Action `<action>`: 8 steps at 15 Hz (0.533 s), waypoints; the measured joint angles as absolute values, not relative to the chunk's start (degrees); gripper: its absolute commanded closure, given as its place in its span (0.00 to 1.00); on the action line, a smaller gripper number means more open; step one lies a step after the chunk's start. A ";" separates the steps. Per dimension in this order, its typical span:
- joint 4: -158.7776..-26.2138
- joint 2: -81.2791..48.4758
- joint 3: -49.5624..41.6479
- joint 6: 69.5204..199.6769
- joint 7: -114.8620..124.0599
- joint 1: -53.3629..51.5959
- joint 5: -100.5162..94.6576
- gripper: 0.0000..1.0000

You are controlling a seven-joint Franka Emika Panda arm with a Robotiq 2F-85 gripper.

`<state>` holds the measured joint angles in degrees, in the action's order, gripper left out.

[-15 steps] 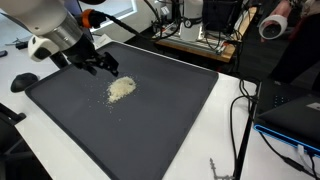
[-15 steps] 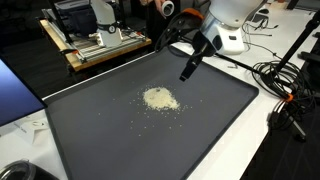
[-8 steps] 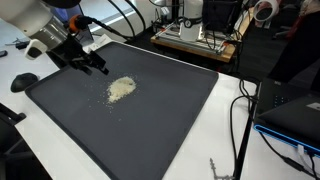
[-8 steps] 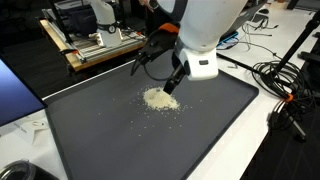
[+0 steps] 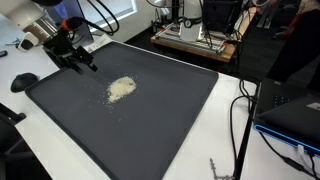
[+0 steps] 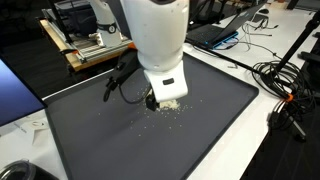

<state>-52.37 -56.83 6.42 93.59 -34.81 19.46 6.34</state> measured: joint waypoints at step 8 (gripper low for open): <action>-62.57 -53.64 7.94 100.73 -48.08 25.36 7.29 0.00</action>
<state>-62.57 -53.64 7.94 100.73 -48.08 25.36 7.29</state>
